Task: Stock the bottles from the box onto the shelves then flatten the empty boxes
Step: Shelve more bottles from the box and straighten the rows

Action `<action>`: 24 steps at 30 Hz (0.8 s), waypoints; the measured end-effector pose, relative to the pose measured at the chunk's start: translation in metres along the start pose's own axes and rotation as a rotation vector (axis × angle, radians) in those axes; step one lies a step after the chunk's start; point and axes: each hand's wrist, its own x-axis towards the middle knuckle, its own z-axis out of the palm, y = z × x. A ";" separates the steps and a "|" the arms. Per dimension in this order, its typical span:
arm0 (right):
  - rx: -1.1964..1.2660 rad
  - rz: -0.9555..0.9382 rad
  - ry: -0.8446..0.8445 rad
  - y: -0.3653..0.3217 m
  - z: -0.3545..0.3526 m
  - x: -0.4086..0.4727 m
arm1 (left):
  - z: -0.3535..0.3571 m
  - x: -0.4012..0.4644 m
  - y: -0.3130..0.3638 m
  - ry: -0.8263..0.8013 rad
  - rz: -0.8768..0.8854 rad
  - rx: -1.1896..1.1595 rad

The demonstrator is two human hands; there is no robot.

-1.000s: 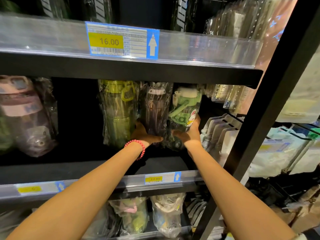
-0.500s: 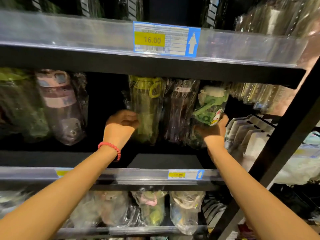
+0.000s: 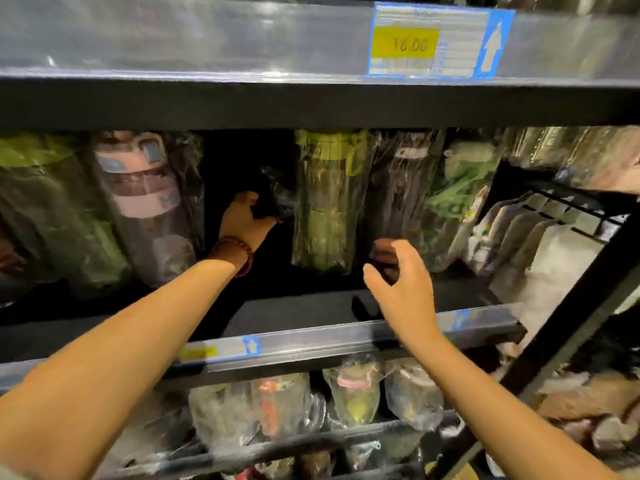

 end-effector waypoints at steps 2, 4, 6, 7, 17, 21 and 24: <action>-0.114 -0.024 -0.108 -0.002 0.018 -0.006 | 0.002 0.013 -0.002 -0.052 0.057 0.091; -0.208 -0.020 -0.142 -0.006 0.030 -0.008 | 0.007 0.025 0.000 -0.090 0.137 0.180; -0.302 0.033 -0.177 -0.010 0.038 -0.006 | 0.017 0.039 0.001 -0.088 0.248 0.218; -0.370 0.070 -0.210 -0.011 0.039 -0.005 | 0.022 0.046 0.002 -0.085 0.279 0.251; -0.657 0.118 -0.251 -0.012 0.046 -0.009 | 0.052 0.091 -0.001 -0.271 0.284 0.755; -0.681 0.122 -0.230 -0.013 0.047 -0.008 | 0.049 0.098 0.001 -0.196 0.392 0.794; -0.692 0.121 -0.224 -0.012 0.048 -0.009 | 0.048 0.102 0.001 -0.217 0.413 0.844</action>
